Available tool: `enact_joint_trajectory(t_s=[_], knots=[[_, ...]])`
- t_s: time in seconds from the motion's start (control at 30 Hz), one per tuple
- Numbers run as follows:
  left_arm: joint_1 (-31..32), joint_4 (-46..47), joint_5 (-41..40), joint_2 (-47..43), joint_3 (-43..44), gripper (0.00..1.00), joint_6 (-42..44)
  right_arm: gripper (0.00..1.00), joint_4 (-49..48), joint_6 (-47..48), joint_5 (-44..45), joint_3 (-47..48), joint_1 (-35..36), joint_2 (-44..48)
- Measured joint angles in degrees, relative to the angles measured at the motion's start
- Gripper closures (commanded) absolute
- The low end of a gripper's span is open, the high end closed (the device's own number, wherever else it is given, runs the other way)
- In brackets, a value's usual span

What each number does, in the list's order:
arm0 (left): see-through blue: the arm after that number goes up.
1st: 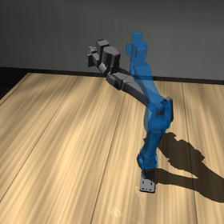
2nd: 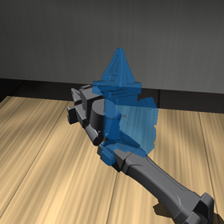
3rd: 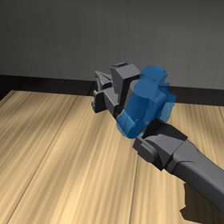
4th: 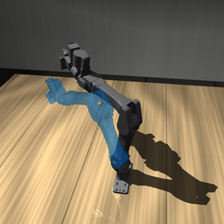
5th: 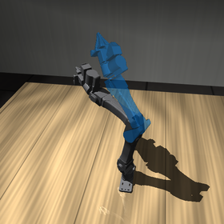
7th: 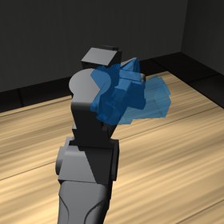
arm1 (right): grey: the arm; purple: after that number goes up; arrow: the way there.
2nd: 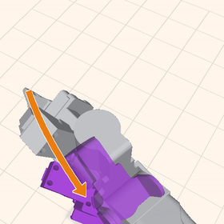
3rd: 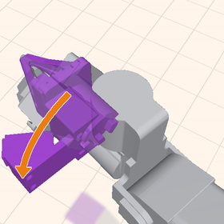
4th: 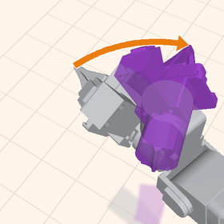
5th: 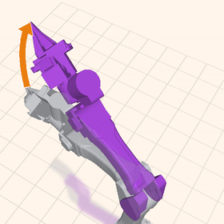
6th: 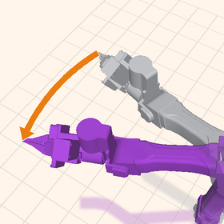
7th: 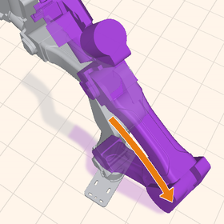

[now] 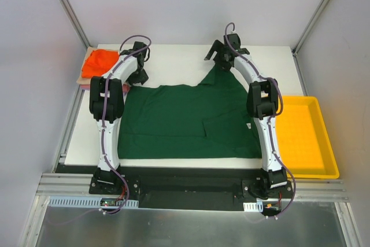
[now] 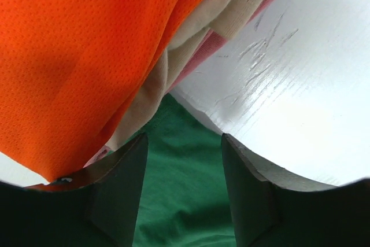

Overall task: Fold and stack the t-shirts
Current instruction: Grap the side of the flattened tshirt furthest away from the robot with both arms

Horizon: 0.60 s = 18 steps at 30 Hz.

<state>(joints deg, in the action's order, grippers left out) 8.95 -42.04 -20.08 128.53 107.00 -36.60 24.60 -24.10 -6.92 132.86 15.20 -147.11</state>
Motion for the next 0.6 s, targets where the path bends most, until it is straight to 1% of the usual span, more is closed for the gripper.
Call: enact_joint_trajectory(t_s=[0.1, 0.17, 0.23, 0.27, 0.3, 0.33, 0.47, 0.53, 0.57, 0.6], knots=[[0.0, -0.7, 0.3, 0.4, 0.0, 0.51, 0.0, 0.01, -1.0, -1.2, 0.1, 0.4, 0.1, -0.3], [0.0, -0.9, 0.7, 0.8, -0.2, 0.56, -0.1, 0.08, -1.6, -1.7, 0.1, 0.6, 0.2, -1.0], [0.0, -0.9, 1.3, 0.9, -1.1, 0.64, -0.3, 0.17, -2.6, -2.3, 0.0, 0.7, 0.4, -1.5], [0.0, -1.1, 1.5, 0.9, -1.6, 0.7, -0.5, 0.23, -2.8, -2.6, 0.0, 0.7, 0.5, -1.6], [0.0, -0.9, 1.6, 0.9, -1.7, 0.75, -0.5, 0.32, -3.0, -2.9, -0.1, 0.7, 0.6, -1.8], [0.1, -0.9, 1.7, 0.9, -1.8, 0.82, -0.6, 0.42, -3.3, -3.2, -0.2, 0.7, 0.7, -2.0], [0.1, -0.8, 1.8, 0.9, -1.9, 0.99, -1.1, 0.77, -2.8, -4.7, 1.1, 0.7, 1.2, -2.6], [0.1, -1.0, 1.8, 0.9, -1.9, 1.0, -1.3, 0.91, -1.4, -5.3, 3.5, 0.3, 1.3, -2.6], [0.1, -1.2, 1.7, 0.9, -1.9, 1.0, -1.4, 0.99, -1.3, -5.9, 4.8, -0.3, 1.4, -2.5], [0.1, -1.3, 1.7, 0.9, -1.9, 1.0, -1.3, 1.0, -1.5, -6.2, 5.9, -1.2, 1.4, -2.1]])
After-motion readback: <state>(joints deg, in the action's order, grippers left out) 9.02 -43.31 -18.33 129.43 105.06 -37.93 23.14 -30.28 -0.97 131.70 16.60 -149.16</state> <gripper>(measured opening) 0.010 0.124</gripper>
